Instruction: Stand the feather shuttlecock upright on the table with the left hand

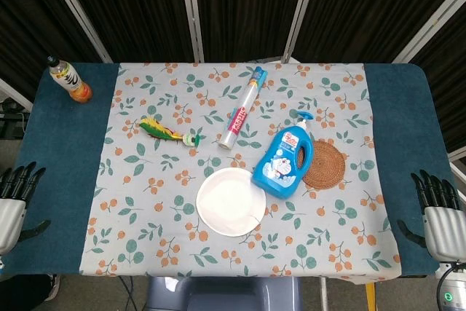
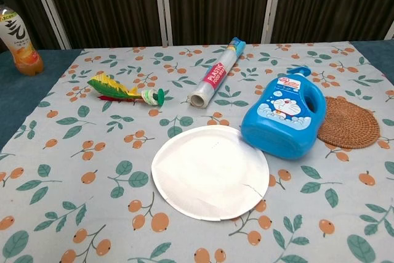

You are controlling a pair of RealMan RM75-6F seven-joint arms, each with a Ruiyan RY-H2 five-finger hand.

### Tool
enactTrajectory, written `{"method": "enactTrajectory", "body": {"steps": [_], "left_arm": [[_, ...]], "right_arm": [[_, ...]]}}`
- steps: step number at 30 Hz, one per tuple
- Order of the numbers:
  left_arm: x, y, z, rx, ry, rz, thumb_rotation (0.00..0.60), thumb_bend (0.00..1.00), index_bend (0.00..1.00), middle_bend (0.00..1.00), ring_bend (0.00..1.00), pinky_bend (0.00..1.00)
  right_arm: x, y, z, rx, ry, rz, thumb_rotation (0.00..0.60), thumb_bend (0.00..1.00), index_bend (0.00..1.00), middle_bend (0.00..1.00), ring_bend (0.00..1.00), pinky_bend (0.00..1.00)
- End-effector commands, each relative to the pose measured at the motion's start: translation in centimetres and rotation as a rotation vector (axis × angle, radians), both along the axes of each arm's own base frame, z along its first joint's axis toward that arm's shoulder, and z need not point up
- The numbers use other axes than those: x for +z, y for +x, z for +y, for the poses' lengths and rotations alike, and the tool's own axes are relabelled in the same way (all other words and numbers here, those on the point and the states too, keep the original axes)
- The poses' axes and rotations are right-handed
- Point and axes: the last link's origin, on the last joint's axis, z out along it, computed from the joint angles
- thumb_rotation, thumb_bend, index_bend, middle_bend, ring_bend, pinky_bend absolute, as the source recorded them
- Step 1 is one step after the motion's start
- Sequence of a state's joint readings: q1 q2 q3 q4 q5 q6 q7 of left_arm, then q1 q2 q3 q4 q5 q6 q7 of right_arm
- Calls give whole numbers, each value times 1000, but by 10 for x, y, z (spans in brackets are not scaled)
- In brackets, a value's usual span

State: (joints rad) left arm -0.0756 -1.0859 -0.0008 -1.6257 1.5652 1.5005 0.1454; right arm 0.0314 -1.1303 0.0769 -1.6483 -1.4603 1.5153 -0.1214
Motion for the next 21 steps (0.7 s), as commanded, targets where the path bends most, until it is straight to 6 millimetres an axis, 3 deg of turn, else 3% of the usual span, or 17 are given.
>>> {"method": "enactTrajectory", "body": {"steps": [1, 21], "left_arm": [[0, 0, 0, 0, -1, 0, 600, 126, 0, 0, 0, 0], [-2, 0, 2, 7, -15, 5, 600, 130, 0, 0, 0, 0]], "right_arm": [[0, 0, 0, -1, 0, 0, 600, 151, 0, 0, 0, 0], [1, -2, 1, -11, -1, 2, 600, 152, 0, 0, 0, 0]]}}
